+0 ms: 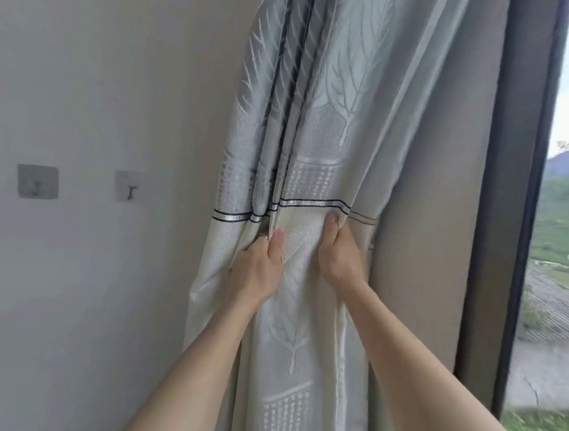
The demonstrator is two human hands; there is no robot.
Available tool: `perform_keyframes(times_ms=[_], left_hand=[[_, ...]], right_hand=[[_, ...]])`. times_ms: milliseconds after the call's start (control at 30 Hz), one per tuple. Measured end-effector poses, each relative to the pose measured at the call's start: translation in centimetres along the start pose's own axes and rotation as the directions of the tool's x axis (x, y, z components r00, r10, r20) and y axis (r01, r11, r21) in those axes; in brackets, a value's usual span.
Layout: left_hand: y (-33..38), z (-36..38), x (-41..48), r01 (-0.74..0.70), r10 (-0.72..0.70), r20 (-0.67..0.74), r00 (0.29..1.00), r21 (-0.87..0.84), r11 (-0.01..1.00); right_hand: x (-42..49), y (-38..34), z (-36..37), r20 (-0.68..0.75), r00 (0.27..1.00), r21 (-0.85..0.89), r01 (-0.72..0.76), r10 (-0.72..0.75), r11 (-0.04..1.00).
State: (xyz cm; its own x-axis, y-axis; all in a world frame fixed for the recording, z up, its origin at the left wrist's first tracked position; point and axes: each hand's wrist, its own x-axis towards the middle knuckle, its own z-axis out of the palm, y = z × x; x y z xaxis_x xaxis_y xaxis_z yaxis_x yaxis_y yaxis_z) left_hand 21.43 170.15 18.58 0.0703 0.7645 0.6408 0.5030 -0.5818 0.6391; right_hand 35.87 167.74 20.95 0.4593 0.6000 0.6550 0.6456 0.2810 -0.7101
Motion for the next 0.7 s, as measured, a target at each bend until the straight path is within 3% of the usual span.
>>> perform_keyframes(times_ms=[200,367,467,600,700], left_hand=[[-5.2,2.6,9.4,0.031,-0.042,0.063,0.997,0.172,0.985],[-8.5,2.8,12.3,0.042,-0.066,0.061,0.996,0.334,0.942],[-8.3,2.8,10.4,0.034,-0.079,0.105,0.991,0.375,0.927],[-7.8,2.3,8.2,-0.098,0.046,0.139,0.989,0.392,0.915],[-6.2,1.0,8.1,-0.215,0.222,0.02,0.975,0.35,0.912]], right_hand=[[8.9,2.5,8.0,0.141,0.981,-0.292,-0.088,0.133,0.952],[9.4,3.9,12.5,0.036,0.996,-0.369,-0.06,0.079,0.927],[8.2,4.3,11.6,0.072,0.989,-0.408,-0.092,0.132,0.908],[6.7,4.6,9.0,0.102,0.986,-0.475,-0.072,0.136,0.877],[5.5,4.4,6.6,0.039,0.98,-0.458,-0.156,0.195,0.875]])
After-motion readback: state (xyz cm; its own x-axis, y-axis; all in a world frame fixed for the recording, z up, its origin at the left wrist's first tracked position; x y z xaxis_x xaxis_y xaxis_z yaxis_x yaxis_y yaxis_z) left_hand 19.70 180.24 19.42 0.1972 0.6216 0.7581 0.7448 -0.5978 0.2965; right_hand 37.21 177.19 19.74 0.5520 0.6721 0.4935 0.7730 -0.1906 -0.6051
